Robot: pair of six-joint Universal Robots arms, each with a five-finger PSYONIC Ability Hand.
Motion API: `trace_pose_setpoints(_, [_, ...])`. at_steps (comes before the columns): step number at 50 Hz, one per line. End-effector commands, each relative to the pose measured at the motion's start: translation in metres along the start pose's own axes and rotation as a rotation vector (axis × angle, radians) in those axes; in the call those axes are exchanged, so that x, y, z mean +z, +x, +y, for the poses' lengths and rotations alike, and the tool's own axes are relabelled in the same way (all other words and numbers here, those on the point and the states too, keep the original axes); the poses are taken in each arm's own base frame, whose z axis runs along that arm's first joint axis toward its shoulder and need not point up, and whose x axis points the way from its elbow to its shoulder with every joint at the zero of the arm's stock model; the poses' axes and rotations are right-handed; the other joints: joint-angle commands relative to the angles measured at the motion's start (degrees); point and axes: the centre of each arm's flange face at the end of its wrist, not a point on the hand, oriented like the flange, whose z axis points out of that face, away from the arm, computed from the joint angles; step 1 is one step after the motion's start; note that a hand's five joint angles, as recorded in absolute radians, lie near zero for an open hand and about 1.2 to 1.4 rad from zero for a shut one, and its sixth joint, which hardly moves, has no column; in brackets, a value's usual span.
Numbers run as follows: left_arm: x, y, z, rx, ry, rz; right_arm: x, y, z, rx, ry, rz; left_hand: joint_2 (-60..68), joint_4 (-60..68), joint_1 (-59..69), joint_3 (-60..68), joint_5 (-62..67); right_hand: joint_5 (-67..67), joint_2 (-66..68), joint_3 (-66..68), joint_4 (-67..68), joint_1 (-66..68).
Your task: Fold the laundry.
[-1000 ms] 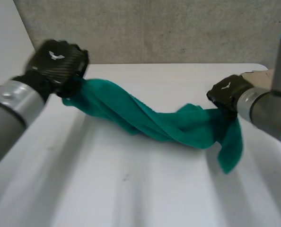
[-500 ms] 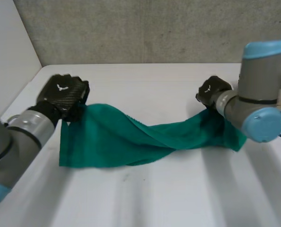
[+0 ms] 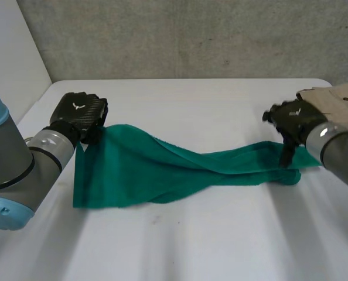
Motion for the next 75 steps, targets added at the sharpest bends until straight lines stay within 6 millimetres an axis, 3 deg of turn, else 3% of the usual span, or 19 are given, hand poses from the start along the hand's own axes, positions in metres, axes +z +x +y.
trace_pose_setpoints(1, [-0.001, 0.001, 0.001, -0.001, -0.005, 0.003, 0.002, -0.016, 0.022, -0.203, 0.035, -0.055, 11.4, 11.2, 15.4, 11.9, 14.5, -4.0, -2.6, -2.3, -3.5, -1.8])
trace_pose_setpoints(8, [-0.001, 0.001, 0.003, -0.002, -0.009, 0.001, 0.021, -0.017, 0.039, -0.285, 0.022, -0.045, 11.4, 11.2, 15.4, 11.9, 14.5, 2.3, 3.7, 4.0, 2.8, 4.5])
trace_pose_setpoints(21, [0.000, -0.001, 0.003, -0.004, -0.009, -0.004, 0.059, 0.015, 0.076, -0.242, -0.063, 0.000, 11.4, 11.2, 15.4, 11.9, 14.5, 12.4, 13.8, 14.1, 12.9, 14.6])
trace_pose_setpoints(35, [0.000, -0.002, 0.002, -0.002, -0.008, -0.006, 0.083, 0.024, 0.089, -0.236, -0.065, 0.008, 11.4, 11.2, 15.4, 11.9, 14.5, 23.5, 24.9, 25.1, 24.0, 25.7])
trace_pose_setpoints(39, [0.000, -0.002, 0.003, -0.004, -0.008, -0.007, 0.085, 0.026, 0.087, -0.239, -0.057, 0.016, 11.4, 11.2, 15.4, 11.9, 14.5, 41.4, 42.9, 43.1, 42.0, 43.7])
trace_pose_setpoints(40, [0.000, -0.002, 0.003, -0.004, -0.009, -0.008, 0.085, 0.027, 0.084, -0.242, -0.049, 0.021, 11.4, 11.2, 15.4, 11.9, 14.5, 56.6, 58.1, 58.3, 57.2, 58.9])
trace_pose_setpoints(41, [0.000, -0.003, 0.003, -0.004, -0.009, -0.010, 0.085, 0.027, 0.083, -0.242, -0.045, 0.023, 11.4, 11.2, 15.4, 11.9, 14.5, 63.3, 64.7, 65.0, 63.8, 65.5])
trace_pose_setpoints(46, [-0.002, -0.003, -0.002, -0.002, -0.003, -0.010, 0.077, 0.036, 0.065, -0.253, -0.011, 0.051, 11.4, 11.2, 15.4, 11.9, 14.5, 66.0, 67.4, 67.7, 66.5, 68.2])
trace_pose_setpoints(49, [-0.006, -0.009, -0.019, 0.009, 0.046, -0.027, 0.057, 0.049, 0.035, -0.249, 0.037, 0.096, 11.4, 11.2, 15.4, 11.9, 14.5, 66.0, 67.4, 67.7, 66.5, 68.2])
trace_pose_setpoints(50, [-0.008, -0.011, -0.026, 0.012, 0.065, -0.036, 0.042, 0.056, 0.015, -0.248, 0.070, 0.117, 11.4, 11.2, 15.4, 11.9, 14.5, 66.0, 67.4, 67.7, 66.5, 68.2])
trace_pose_setpoints(53, [-0.022, -0.026, -0.059, 0.024, 0.159, -0.083, 0.015, 0.068, -0.016, -0.239, 0.116, 0.146, 11.4, 11.2, 15.4, 11.9, 14.5, 66.0, 67.4, 67.7, 66.5, 68.2])
trace_pose_setpoints(54, [-0.026, -0.029, -0.067, 0.027, 0.182, -0.094, -0.004, 0.075, -0.036, -0.236, 0.144, 0.162, 11.4, 11.2, 15.4, 11.9, 14.5, 66.0, 67.4, 67.7, 66.5, 68.2])
trace_pose_setpoints(55, [-0.033, -0.038, -0.082, 0.033, 0.222, -0.123, -0.013, 0.079, -0.046, -0.238, 0.159, 0.170, 11.4, 11.2, 15.4, 11.9, 14.5, 66.0, 67.4, 67.7, 66.5, 68.2])
trace_pose_setpoints(59, [-0.051, -0.057, -0.109, 0.042, 0.270, -0.183, -0.055, 0.093, -0.086, -0.230, 0.189, 0.207, 11.4, 11.2, 15.4, 11.9, 14.5, 66.0, 67.4, 67.7, 66.5, 68.2])
trace_pose_setpoints(63, [-0.065, -0.072, -0.120, 0.046, 0.248, -0.223, -0.081, 0.094, -0.098, -0.215, 0.139, 0.157, 11.4, 11.2, 15.4, 11.9, 14.5, 66.0, 67.4, 67.7, 66.5, 68.2])
trace_pose_setpoints(68, [-0.065, -0.070, -0.109, 0.038, 0.157, -0.196, -0.087, 0.081, -0.091, -0.196, 0.044, 0.057, 11.4, 11.2, 15.4, 11.9, 14.5, 66.0, 67.4, 67.7, 66.5, 68.2])
trace_pose_setpoints(75, [-0.023, -0.064, -0.058, 0.026, -0.011, -0.143, -0.034, 0.062, -0.049, -0.174, -0.101, -0.068, 11.4, 11.2, 15.4, 11.9, 14.5, 66.0, 67.4, 67.7, 66.5, 68.2])
